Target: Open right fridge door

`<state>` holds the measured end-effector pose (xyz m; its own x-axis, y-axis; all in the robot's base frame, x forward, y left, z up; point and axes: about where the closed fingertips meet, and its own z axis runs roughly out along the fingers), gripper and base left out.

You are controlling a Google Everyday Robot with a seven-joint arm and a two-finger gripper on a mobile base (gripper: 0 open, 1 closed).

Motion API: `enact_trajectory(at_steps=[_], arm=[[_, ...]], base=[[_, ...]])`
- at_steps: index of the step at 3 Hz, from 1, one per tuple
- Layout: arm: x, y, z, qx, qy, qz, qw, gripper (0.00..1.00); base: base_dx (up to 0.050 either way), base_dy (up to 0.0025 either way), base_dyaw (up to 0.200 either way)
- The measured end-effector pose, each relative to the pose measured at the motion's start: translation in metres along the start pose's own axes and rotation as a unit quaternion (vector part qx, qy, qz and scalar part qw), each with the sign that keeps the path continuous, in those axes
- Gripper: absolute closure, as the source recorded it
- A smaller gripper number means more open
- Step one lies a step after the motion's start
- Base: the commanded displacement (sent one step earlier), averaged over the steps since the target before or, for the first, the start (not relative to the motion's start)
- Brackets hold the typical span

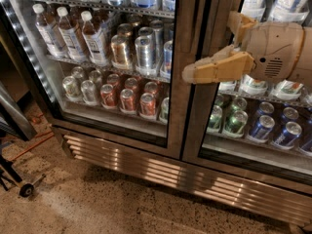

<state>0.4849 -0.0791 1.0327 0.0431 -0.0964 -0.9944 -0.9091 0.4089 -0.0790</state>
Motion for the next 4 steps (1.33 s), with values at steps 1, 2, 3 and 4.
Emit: enact_trajectory(at_steps=[1, 2, 3, 4], arm=[[0.000, 0.000, 0.000, 0.000, 0.000, 0.000, 1.0000, 0.00], [0.001, -0.004, -0.005, 0.000, 0.000, 0.000, 1.0000, 0.00], [-0.024, -0.021, 0.009, 0.009, 0.013, 0.001, 0.9999, 0.00], [-0.024, -0.021, 0.009, 0.009, 0.013, 0.001, 0.9999, 0.00]], base=[[0.000, 0.00000, 0.000], [0.000, 0.00000, 0.000], [0.000, 0.00000, 0.000], [-0.026, -0.00224, 0.170]])
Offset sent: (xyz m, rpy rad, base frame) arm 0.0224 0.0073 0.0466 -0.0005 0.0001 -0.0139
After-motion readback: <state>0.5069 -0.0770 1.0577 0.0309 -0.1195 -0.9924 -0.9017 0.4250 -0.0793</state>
